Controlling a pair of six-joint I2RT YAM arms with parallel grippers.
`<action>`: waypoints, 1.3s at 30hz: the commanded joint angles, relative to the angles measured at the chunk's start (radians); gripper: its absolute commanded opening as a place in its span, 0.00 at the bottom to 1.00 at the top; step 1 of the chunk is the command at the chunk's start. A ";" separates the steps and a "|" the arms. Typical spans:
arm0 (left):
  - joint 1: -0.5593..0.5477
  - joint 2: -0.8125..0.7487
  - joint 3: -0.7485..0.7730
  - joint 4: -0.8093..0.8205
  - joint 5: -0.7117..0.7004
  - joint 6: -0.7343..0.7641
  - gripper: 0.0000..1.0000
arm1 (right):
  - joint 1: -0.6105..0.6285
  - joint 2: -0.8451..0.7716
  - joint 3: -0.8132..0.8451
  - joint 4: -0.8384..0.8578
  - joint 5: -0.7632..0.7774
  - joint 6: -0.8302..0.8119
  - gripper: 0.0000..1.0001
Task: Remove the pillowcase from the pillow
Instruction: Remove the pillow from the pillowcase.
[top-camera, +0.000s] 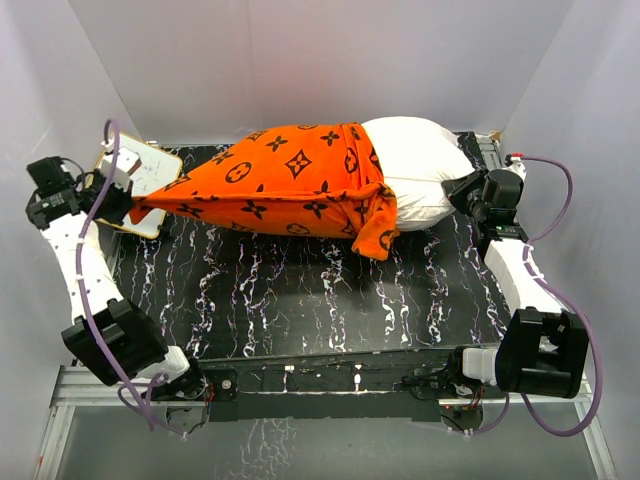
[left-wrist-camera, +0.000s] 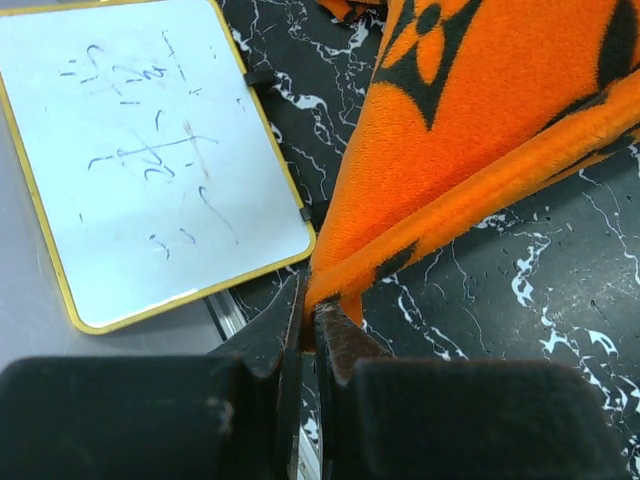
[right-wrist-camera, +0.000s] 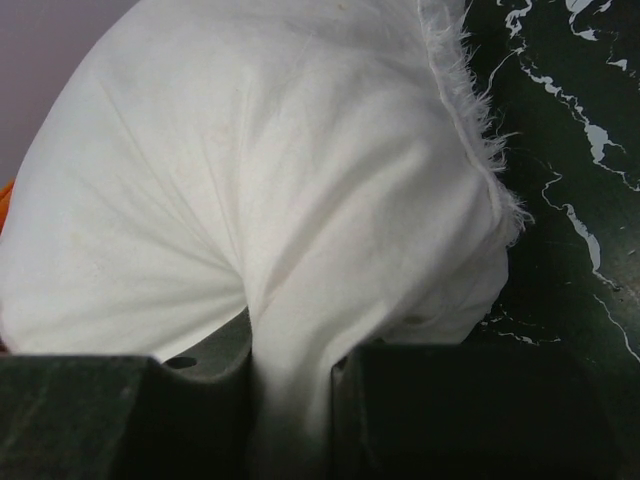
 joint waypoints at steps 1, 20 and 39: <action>0.206 0.010 0.041 0.177 -0.162 0.119 0.00 | -0.116 -0.031 0.027 0.081 0.339 -0.029 0.08; -0.819 -0.109 -0.264 -0.063 -0.207 -0.081 0.97 | -0.080 -0.044 0.032 0.079 0.172 -0.011 0.08; -0.866 -0.019 -0.358 0.184 -0.405 0.024 0.22 | -0.081 -0.065 0.039 0.093 0.142 -0.012 0.08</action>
